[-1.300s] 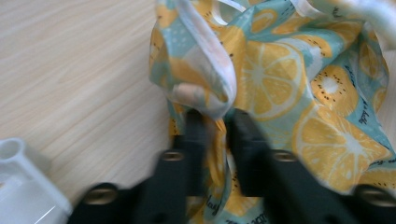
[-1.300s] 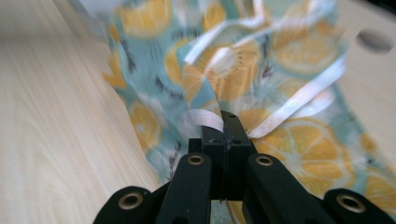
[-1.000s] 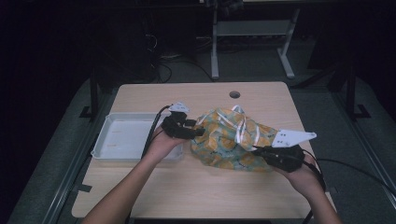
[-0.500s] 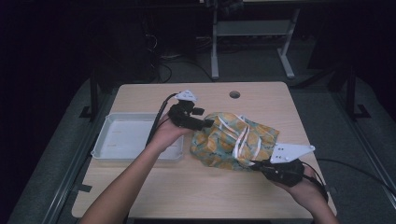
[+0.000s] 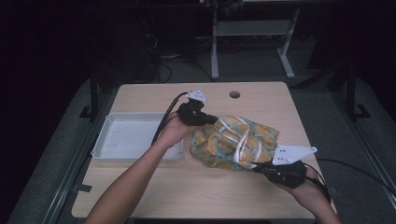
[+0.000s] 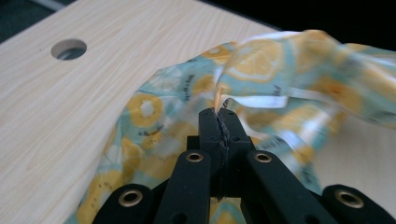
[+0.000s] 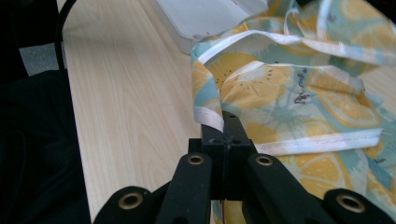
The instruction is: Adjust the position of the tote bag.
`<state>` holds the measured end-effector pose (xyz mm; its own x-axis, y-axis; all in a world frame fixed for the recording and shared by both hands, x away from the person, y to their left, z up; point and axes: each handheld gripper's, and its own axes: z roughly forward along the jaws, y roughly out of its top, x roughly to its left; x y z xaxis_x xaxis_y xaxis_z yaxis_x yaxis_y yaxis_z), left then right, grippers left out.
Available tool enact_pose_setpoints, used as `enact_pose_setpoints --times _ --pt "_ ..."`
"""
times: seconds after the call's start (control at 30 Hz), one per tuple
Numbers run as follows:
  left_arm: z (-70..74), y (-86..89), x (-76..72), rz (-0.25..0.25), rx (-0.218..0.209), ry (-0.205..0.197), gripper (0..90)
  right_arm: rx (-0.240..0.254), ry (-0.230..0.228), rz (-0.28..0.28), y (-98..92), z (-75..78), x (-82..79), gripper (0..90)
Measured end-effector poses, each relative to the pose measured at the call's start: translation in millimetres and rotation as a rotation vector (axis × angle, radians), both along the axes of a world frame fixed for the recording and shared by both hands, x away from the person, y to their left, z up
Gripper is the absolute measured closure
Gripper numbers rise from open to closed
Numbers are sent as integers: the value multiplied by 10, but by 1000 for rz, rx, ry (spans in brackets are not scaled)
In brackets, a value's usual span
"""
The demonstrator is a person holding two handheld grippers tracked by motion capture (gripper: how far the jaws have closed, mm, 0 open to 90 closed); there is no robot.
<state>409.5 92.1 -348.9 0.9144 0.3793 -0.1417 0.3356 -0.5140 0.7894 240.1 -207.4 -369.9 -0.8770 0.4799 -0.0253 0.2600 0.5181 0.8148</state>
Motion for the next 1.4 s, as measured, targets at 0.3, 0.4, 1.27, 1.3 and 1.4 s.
enact_pose_setpoints --times 0.3,0.4,1.27,1.3,1.4 --pt "46 460 -627 -75 -83 -3 897 -23 71 12 -51 -109 -128 899" --pt "-75 534 -813 -97 -70 27 896 -46 114 28 -34 -201 -166 898" --pt "-551 1037 -1538 -57 64 103 619 -22 240 -56 -285 -489 -499 597" --pt "-529 1046 -1534 -48 57 96 608 -2 229 -59 -309 -454 -505 578" --pt "-480 1072 -1519 -44 57 72 579 26 180 -82 -381 -361 -522 508"
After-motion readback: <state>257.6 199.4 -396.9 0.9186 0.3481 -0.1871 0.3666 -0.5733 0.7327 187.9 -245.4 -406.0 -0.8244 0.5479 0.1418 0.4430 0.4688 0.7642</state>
